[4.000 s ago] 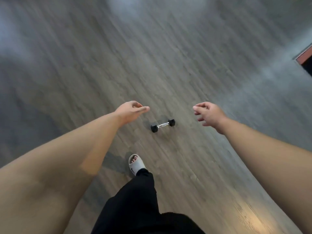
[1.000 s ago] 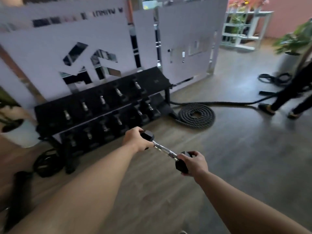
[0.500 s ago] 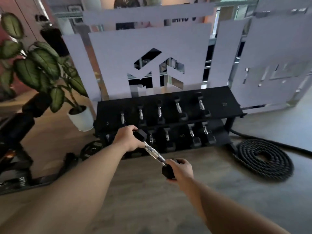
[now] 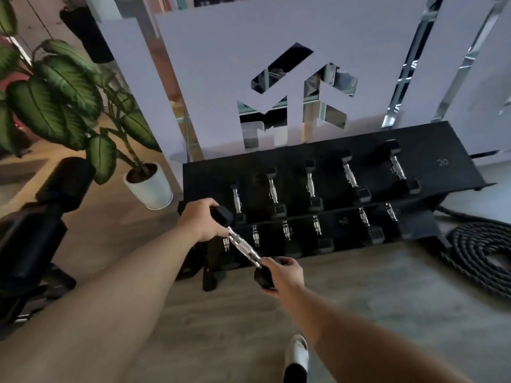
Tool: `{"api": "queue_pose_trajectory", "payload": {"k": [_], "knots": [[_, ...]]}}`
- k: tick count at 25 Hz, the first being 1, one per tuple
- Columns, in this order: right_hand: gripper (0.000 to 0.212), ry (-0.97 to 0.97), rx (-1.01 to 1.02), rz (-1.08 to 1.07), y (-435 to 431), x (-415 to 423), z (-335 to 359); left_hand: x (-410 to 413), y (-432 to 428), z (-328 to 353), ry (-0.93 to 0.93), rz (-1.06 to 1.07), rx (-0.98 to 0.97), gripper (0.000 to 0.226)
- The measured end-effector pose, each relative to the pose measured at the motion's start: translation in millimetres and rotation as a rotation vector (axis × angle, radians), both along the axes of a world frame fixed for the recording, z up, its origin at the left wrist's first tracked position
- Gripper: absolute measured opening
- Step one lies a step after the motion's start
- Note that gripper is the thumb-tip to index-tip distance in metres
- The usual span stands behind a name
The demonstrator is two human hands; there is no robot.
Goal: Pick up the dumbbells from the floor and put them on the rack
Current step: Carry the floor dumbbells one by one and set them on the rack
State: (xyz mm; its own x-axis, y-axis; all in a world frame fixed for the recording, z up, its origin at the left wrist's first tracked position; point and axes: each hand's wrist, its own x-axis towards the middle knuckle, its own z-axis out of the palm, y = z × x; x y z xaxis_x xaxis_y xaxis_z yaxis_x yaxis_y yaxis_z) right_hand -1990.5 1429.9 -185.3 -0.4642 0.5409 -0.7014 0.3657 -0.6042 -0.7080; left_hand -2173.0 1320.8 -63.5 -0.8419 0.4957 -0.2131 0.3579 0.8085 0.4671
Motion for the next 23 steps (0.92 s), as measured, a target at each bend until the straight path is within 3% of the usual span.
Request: {"api": "queue_pose_trajectory", "payload": {"k": [5,8,12,19,23], "knots": [[0.045,-0.005,-0.035,0.059,21.4,-129.0,-26.0,-115.2,13.6,-16.9,0.071,-0.002,-0.04,0.061],[0.029,-0.007,-0.089,0.055,20.0,-193.7,-39.7,-180.1,17.8,-30.3,0.08,-0.039,-0.086,0.061],[0.024,-0.115,-0.141,0.007,-7.4,-266.8,-74.3,-264.3,18.5,-56.2,0.084,-0.14,-0.149,0.062],[0.061,-0.258,-0.149,-0.166,-42.5,-392.3,-138.2,-415.6,30.8,-133.0,-0.006,-0.42,-0.252,0.059],[0.069,-0.335,-0.204,-0.266,-49.8,-450.5,-163.6,-478.4,49.9,-171.6,-0.061,-0.541,-0.286,0.064]]}}
